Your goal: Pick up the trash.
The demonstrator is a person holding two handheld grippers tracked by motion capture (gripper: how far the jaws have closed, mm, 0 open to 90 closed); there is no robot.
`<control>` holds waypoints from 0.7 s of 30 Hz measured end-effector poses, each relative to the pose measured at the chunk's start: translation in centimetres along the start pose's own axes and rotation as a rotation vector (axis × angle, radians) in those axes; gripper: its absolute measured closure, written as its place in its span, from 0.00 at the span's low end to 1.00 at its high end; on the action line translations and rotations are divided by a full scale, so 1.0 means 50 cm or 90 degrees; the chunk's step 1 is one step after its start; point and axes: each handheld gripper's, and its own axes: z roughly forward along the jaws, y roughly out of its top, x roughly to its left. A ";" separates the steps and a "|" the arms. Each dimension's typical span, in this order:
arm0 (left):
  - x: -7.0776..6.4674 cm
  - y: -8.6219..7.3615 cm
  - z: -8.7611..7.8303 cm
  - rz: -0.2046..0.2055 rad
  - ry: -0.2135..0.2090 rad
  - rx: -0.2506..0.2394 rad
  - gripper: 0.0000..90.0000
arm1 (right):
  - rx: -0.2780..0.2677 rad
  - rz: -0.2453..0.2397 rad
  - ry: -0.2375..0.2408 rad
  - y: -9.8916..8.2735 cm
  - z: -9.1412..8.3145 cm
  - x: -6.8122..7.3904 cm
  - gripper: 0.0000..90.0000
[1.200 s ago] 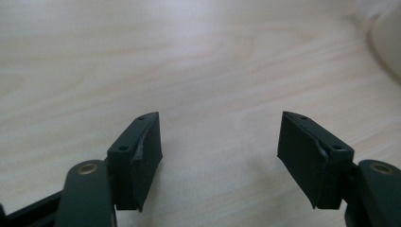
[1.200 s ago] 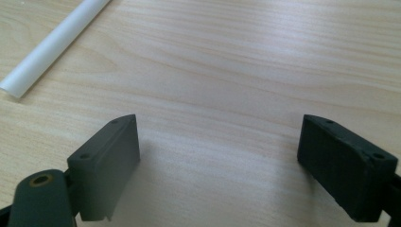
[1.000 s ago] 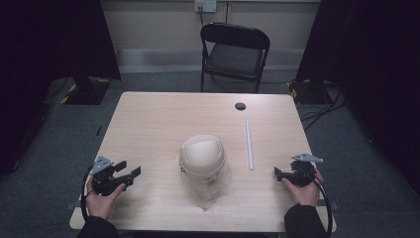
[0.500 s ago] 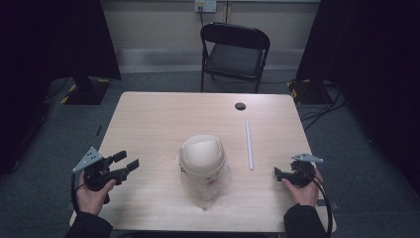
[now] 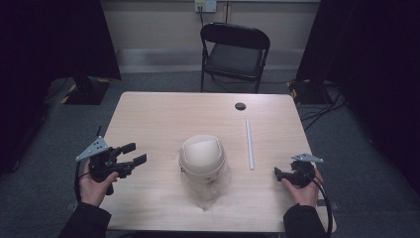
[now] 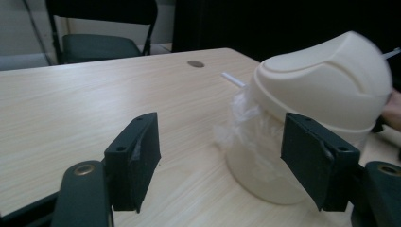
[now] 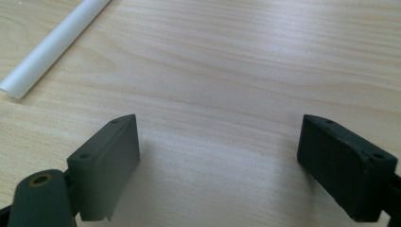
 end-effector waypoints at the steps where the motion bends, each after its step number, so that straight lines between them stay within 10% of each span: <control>1: -0.006 0.009 0.005 0.003 -0.011 0.000 0.32 | 0.000 0.000 0.000 0.000 0.000 0.000 0.14; 21: -0.092 0.052 0.088 0.048 -0.097 0.007 0.31 | 0.000 0.001 -0.001 0.000 0.000 0.000 0.14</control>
